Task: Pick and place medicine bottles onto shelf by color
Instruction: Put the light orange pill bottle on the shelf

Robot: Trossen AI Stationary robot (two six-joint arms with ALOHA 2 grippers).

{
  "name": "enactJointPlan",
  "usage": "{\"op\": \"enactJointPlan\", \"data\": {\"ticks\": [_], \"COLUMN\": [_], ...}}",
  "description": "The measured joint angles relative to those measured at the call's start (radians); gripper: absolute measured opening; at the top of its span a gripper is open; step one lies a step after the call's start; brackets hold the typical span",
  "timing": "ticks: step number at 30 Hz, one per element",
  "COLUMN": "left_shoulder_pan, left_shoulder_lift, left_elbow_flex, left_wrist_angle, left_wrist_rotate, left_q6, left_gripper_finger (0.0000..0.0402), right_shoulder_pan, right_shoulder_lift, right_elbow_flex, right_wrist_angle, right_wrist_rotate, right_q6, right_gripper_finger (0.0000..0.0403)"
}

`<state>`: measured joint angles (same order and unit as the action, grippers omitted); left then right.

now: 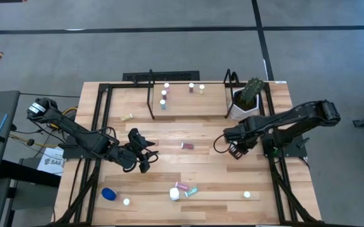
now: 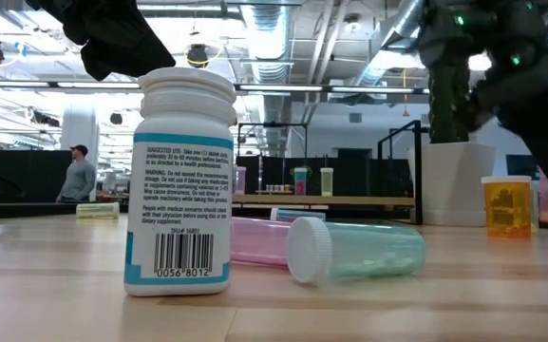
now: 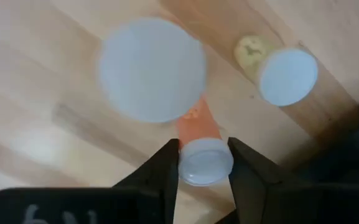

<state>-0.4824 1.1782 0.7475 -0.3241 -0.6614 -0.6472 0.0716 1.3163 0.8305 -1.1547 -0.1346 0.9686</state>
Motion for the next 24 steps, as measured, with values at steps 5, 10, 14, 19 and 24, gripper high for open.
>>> {"op": "enactJointPlan", "data": {"ticks": [5, 10, 14, 19, 24], "left_shoulder_pan": [0.000, 0.000, 0.000, -0.005, -0.023], "left_shoulder_lift": [0.000, 0.000, 0.000, 0.000, 0.000], "left_elbow_flex": [0.000, 0.000, 0.000, 0.000, 0.000], "left_wrist_angle": [0.000, 0.000, 0.000, 0.000, -0.001], "left_wrist_rotate": [0.000, -0.001, -0.001, 0.000, 0.000], "left_q6": [0.000, 0.013, 0.016, 0.016, 0.015], "left_gripper_finger": [0.0168, 0.0168, 0.0168, 0.0168, 0.0168], "right_shoulder_pan": [0.021, 0.040, 0.040, 0.006, -0.055], "right_shoulder_lift": [0.000, 0.042, 0.153, 0.322, 0.434], "right_elbow_flex": [0.144, 0.294, 0.421, 0.583, 0.722], "right_wrist_angle": [-0.062, -0.087, -0.170, -0.318, -0.410], "right_wrist_rotate": [-0.002, 0.003, 0.027, 0.102, 0.198], "right_q6": [0.030, 0.029, -0.061, -0.239, -0.416], "right_gripper_finger": [0.0144, 0.0140, 0.0144, 0.0147, 0.0144]}}
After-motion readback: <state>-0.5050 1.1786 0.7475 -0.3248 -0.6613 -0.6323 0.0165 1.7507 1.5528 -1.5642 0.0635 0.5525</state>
